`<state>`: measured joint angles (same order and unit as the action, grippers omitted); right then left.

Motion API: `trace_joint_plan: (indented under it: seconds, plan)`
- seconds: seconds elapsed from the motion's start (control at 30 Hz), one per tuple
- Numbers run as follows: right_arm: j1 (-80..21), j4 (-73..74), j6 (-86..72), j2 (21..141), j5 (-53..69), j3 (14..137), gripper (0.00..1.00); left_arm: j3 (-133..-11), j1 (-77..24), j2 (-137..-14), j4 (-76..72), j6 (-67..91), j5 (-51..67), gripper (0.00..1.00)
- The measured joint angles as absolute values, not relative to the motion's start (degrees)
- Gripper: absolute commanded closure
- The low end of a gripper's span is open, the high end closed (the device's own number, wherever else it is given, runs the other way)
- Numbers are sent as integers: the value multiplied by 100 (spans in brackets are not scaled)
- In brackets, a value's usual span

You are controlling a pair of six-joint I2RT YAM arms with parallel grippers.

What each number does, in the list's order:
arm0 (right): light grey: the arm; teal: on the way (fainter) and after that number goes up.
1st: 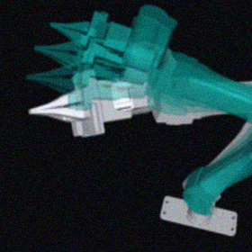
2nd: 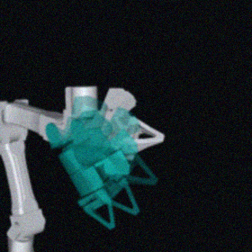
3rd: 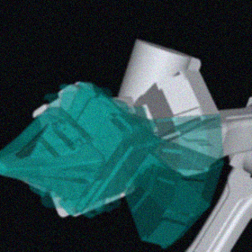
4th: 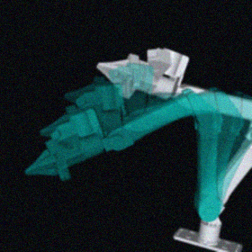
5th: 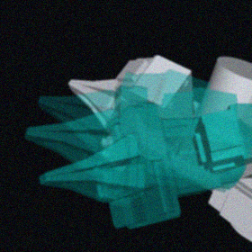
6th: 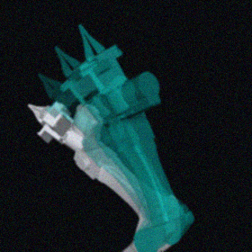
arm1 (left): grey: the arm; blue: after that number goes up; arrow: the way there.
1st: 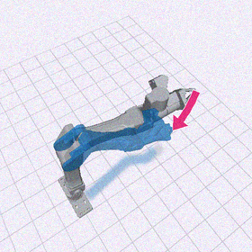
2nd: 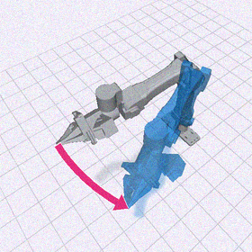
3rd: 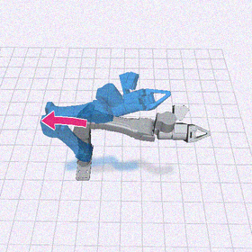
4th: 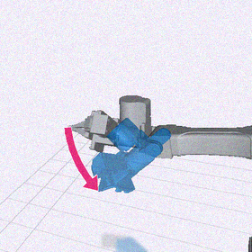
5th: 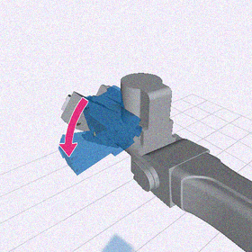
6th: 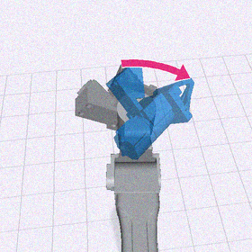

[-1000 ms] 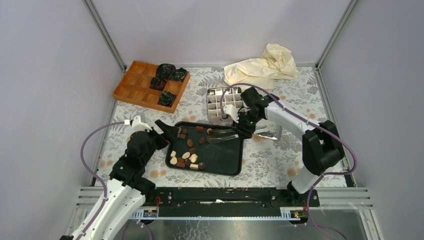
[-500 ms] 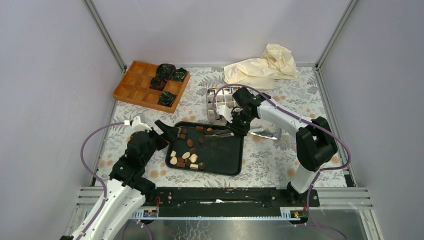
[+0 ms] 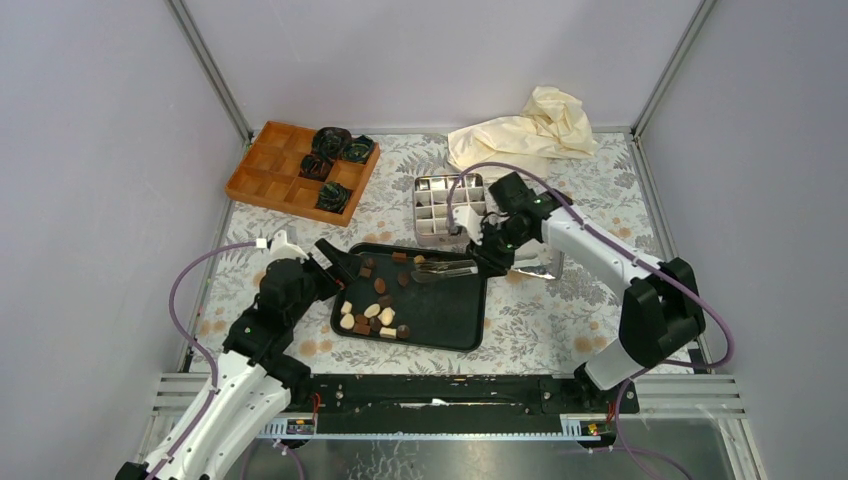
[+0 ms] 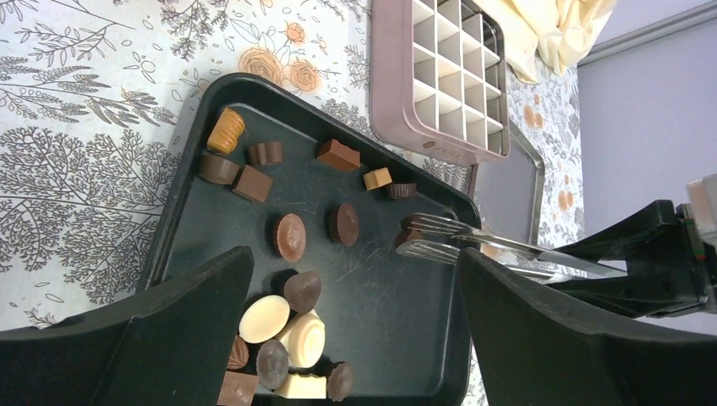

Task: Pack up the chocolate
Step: Pick up the fake chocolate from the plate, then place the fake chocolate in the packing box.

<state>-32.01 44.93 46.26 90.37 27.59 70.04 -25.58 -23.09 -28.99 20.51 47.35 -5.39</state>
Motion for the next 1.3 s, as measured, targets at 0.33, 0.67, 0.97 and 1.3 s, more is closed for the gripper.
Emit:
trace_joint_plan:
  seconds: [0.33,0.67,0.97,1.3]
  plan:
    - [-1708,4550,4333,8556,4222,6698,83,-2340,-2309,-2764,1914,4908,-388,1]
    - [-941,4248,3800,8534,4265,6744,80,-2244,-2309,-2995,1632,4965,-158,1]
    - [-941,4012,3555,9043,3769,7126,77,-2244,-2309,-3022,1559,4963,-121,1]
    - [-941,3977,3514,9240,3489,7216,64,-2244,-2309,-3035,1527,4960,-119,1]
